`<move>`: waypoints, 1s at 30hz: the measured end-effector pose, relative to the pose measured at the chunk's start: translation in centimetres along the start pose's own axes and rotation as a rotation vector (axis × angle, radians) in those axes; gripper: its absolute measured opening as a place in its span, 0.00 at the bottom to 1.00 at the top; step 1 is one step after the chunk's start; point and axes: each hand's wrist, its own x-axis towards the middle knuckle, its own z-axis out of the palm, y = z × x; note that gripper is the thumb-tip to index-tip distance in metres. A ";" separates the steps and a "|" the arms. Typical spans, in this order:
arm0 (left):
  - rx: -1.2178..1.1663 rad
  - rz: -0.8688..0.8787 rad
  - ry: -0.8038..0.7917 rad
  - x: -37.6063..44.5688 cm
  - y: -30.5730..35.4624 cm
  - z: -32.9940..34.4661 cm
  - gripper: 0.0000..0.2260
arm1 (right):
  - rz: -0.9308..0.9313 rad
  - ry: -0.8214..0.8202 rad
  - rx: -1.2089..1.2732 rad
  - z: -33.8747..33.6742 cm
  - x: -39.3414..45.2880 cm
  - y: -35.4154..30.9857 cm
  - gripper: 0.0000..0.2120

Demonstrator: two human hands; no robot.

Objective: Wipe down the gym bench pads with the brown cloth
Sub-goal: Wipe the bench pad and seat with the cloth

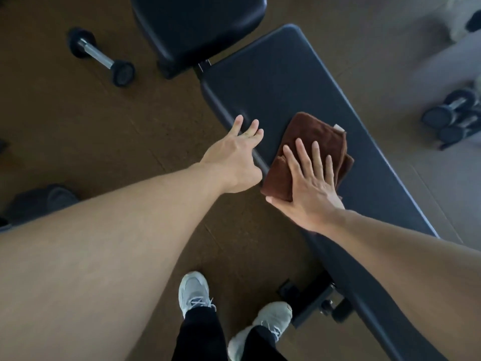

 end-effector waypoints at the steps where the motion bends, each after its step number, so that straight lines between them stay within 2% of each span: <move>1: -0.008 0.001 -0.016 -0.1 -0.2 -0.1 0.38 | 0.004 0.010 -0.004 0.0 0.4 -0.2 0.54; 9: 0.137 0.000 0.068 -1.0 1.1 2.7 0.40 | 0.024 0.077 0.020 0.7 0.5 -0.3 0.54; 14: 0.279 0.024 0.181 -3.9 2.0 6.8 0.39 | 0.012 0.162 0.103 2.1 -1.1 -1.0 0.48; 18: 0.131 0.013 0.242 -6.8 3.9 11.1 0.38 | -0.050 0.206 0.110 4.3 -6.3 0.3 0.48; 21: 0.145 0.050 0.298 -8.7 5.6 14.7 0.39 | -0.074 0.208 0.089 6.8 -11.7 3.7 0.49; 25: 0.064 0.137 0.281 -8.6 11.4 18.9 0.33 | -0.059 0.203 0.161 9.9 -19.3 9.9 0.40; 27: 0.009 0.152 0.278 -7.5 15.7 20.4 0.32 | 0.020 0.221 0.253 10.7 -21.9 13.4 0.36; 30: 0.018 0.143 0.274 -5.5 22.8 22.5 0.32 | 0.322 0.259 0.375 10.9 -24.0 19.6 0.34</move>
